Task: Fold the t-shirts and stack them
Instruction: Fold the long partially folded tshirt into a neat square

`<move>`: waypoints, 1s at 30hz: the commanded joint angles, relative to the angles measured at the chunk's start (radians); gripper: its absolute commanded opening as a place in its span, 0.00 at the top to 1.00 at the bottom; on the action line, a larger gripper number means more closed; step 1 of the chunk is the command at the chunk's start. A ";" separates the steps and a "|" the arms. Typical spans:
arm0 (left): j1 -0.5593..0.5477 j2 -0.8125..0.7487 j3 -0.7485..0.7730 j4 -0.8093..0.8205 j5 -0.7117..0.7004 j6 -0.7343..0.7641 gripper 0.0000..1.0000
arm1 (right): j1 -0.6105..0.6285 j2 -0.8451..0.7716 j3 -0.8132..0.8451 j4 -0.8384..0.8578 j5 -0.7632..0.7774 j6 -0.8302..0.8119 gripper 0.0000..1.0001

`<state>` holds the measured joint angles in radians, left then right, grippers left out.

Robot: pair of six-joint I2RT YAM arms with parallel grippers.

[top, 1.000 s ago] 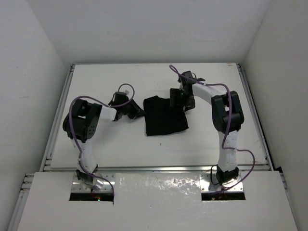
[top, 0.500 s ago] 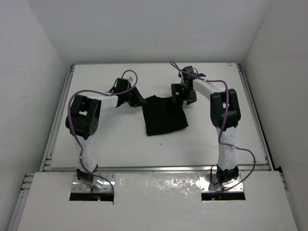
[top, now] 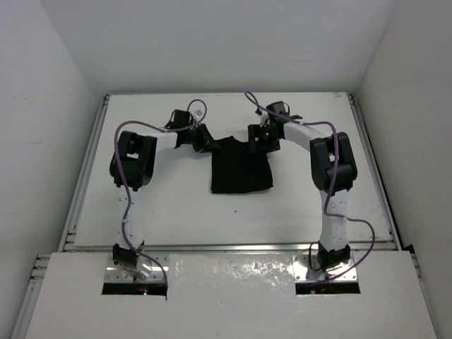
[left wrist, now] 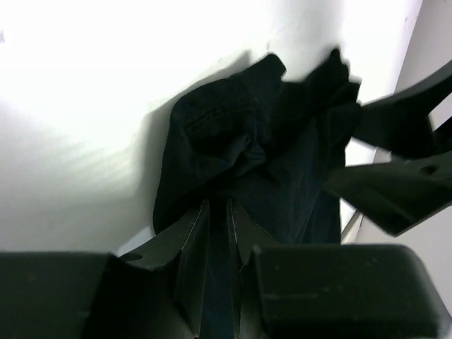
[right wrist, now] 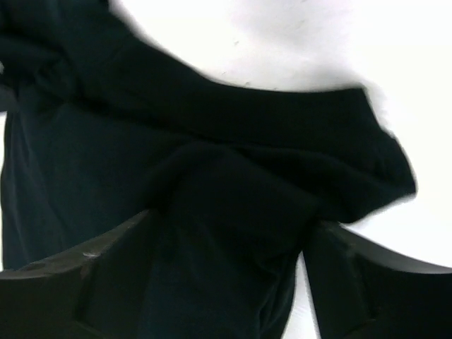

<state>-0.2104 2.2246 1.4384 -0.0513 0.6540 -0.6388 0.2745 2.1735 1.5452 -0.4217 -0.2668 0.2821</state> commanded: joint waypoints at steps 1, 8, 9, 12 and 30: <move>0.014 0.009 0.074 -0.012 0.039 0.037 0.85 | 0.015 -0.035 -0.022 0.035 -0.091 0.012 0.27; 0.017 -0.052 0.051 -0.013 0.018 0.030 0.85 | 0.015 -0.089 -0.076 0.005 0.047 0.014 0.27; 0.017 -0.060 0.044 -0.015 0.021 0.030 0.85 | 0.015 -0.087 -0.050 -0.033 0.061 0.012 0.19; 0.017 -0.103 0.021 -0.013 0.018 0.021 0.85 | 0.014 -0.112 -0.039 -0.061 0.107 0.022 0.11; 0.039 -0.177 -0.191 0.106 -0.131 -0.091 0.84 | 0.017 0.092 0.165 -0.163 0.227 -0.043 0.06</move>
<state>-0.1856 2.0106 1.2686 -0.0071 0.5297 -0.7109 0.2859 2.2452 1.6894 -0.5755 -0.0624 0.2798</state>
